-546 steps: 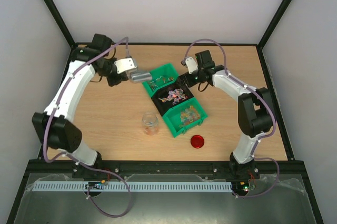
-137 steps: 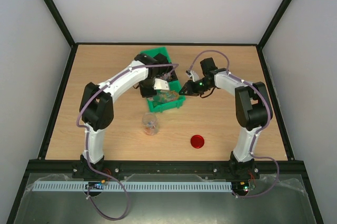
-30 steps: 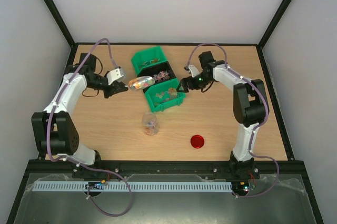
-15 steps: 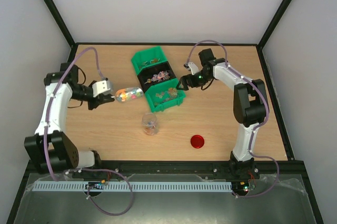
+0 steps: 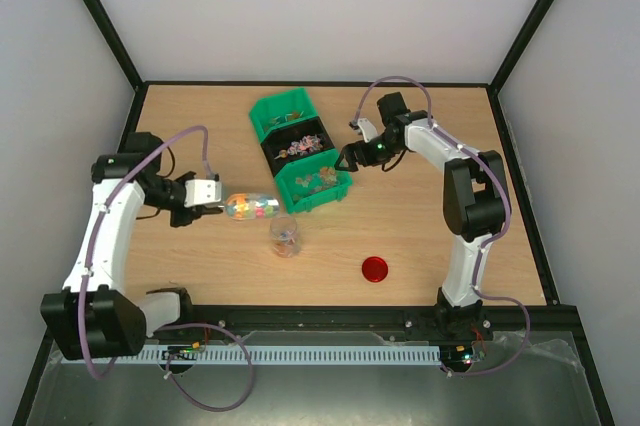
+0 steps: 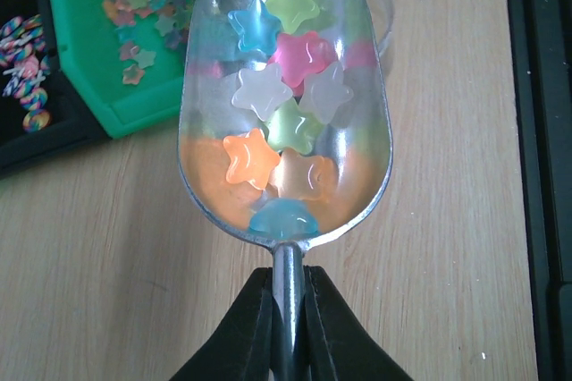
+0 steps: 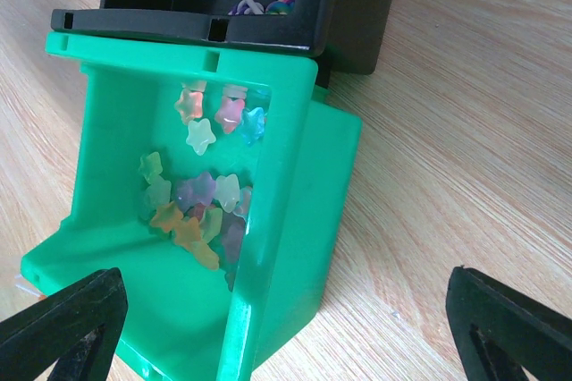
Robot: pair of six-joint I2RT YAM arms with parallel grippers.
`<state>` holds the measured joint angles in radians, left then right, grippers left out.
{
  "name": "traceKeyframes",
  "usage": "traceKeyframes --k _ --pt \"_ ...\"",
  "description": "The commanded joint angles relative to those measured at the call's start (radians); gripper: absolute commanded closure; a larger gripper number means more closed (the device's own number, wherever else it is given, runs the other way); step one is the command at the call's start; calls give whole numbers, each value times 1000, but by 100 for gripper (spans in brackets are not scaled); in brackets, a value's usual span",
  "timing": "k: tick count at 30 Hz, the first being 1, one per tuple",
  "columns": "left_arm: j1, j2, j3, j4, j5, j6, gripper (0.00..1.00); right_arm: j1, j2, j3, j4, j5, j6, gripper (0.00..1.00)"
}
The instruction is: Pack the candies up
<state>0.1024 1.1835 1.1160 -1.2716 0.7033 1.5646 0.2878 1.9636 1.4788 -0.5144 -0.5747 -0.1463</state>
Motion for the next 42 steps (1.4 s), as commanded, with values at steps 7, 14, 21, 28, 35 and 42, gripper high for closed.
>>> traceKeyframes --k 7,14,21,28,35,42 --pt "-70 -28 -20 -19 -25 38 98 -2 -33 7 -21 -10 13 1" --pt "-119 -22 -19 -13 -71 18 98 -2 -41 -11 -17 -11 10 1" --pt "-164 -4 4 -19 -120 -10 98 -2 -45 -24 -4 -19 12 1" --pt "-200 9 42 -21 -159 -42 98 -2 -42 -30 6 -26 20 1" --pt "-247 20 65 -19 -202 -70 98 -2 -51 -50 18 -32 24 1" --pt "-268 52 99 -21 -236 -110 98 -2 -46 -48 22 -34 30 1"
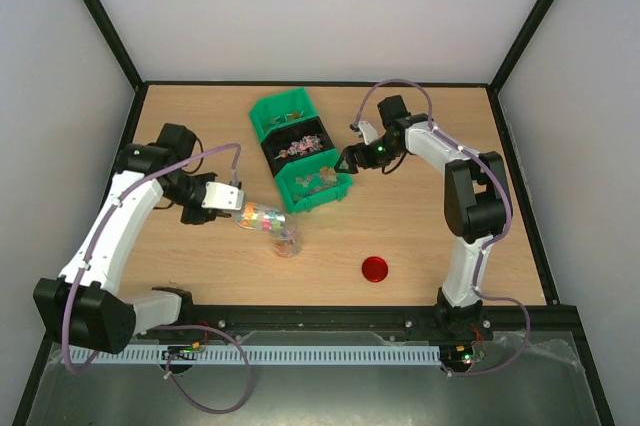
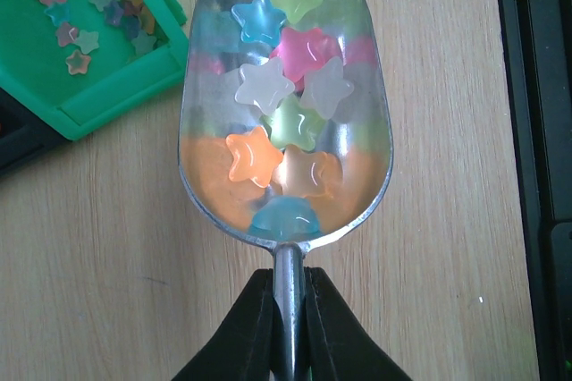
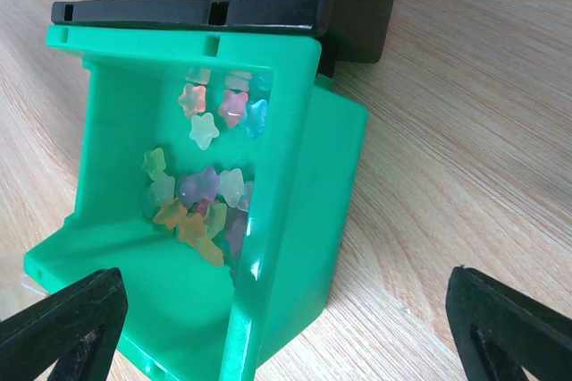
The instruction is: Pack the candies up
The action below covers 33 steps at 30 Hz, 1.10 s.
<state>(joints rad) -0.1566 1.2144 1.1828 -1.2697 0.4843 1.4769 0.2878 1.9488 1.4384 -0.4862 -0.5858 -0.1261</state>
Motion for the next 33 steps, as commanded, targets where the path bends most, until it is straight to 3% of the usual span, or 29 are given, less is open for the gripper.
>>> traceKeyframes --k 1,33 --pt "-9 23 34 -23 -23 -23 98 -2 -31 -6 -5 -23 10 1" --pt "-82 17 77 -22 -134 -66 98 -2 -20 -22 27 -29 26 1"
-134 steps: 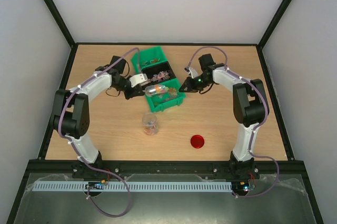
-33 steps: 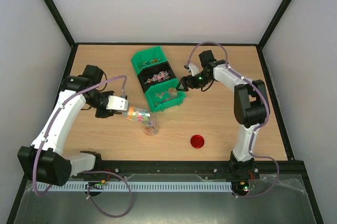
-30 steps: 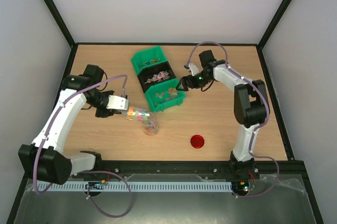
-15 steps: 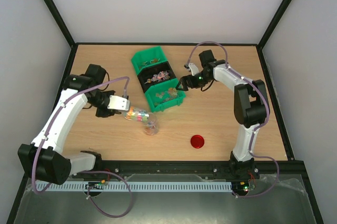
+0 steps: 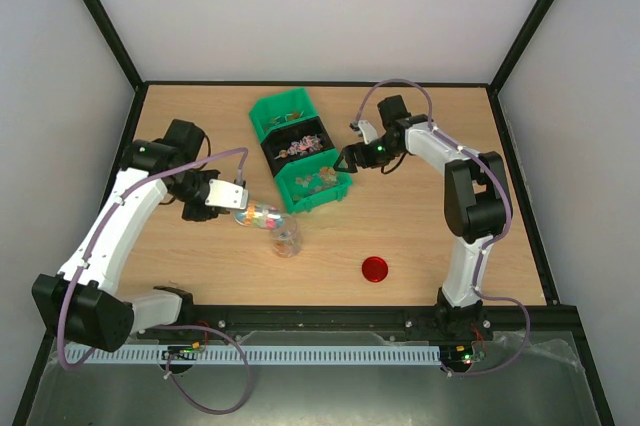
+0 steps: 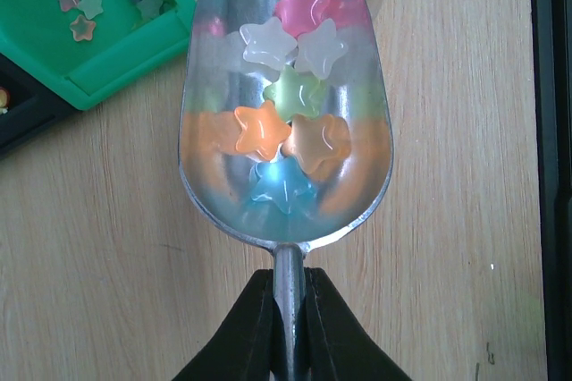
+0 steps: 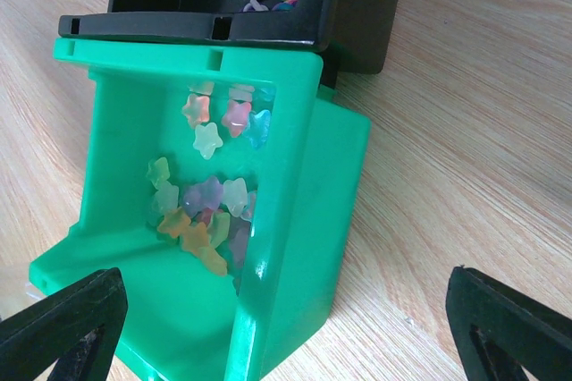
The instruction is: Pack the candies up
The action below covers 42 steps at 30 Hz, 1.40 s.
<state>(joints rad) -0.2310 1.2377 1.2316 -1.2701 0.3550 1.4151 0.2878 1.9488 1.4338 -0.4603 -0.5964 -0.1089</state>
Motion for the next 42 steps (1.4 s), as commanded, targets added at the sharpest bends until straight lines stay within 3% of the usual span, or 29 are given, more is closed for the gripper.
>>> traceKeyframes --k 1,42 --pt "-9 -7 28 -22 -6 -5 98 -2 -21 -19 2 -20 10 1" --pt "-132 -7 84 0 -117 -74 98 -2 -17 -26 -3 -15 -22 1"
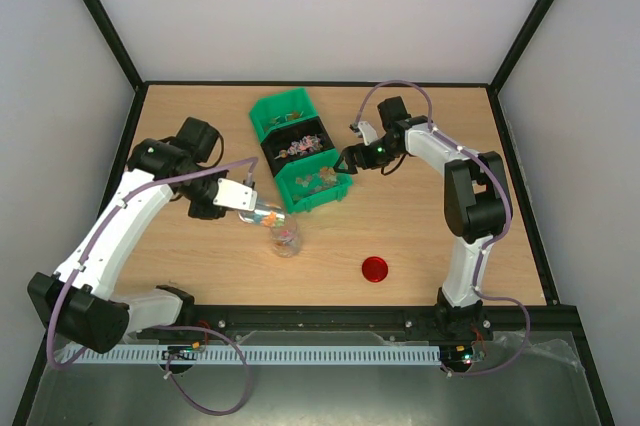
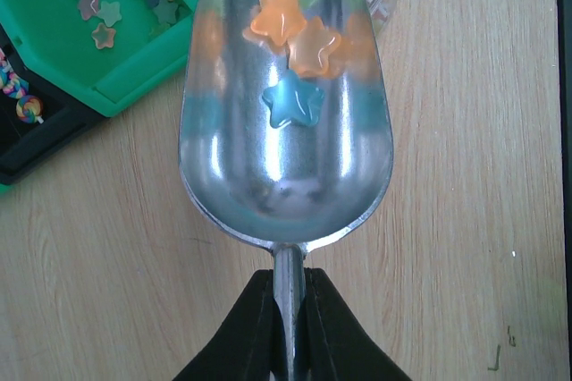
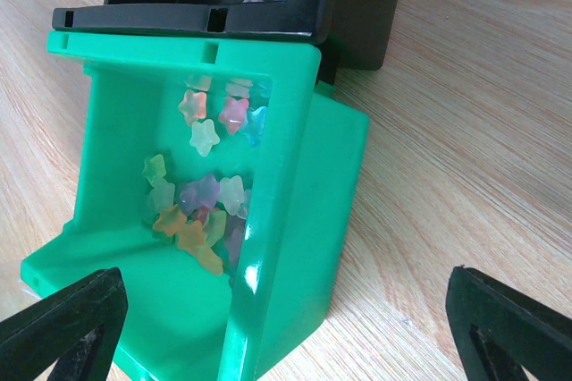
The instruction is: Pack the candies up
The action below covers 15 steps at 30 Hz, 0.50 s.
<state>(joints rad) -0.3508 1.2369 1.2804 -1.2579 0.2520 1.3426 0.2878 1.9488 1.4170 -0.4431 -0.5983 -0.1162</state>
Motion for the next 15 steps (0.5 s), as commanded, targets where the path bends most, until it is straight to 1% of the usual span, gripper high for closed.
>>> traceKeyframes --k 1,15 --pt "-15 -5 36 -13 -18 -1 98 -2 -17 -9 -19 -15 -15 1" --pt "-31 -17 33 -17 -47 3 98 -2 -16 -9 -17 -17 -11 1"
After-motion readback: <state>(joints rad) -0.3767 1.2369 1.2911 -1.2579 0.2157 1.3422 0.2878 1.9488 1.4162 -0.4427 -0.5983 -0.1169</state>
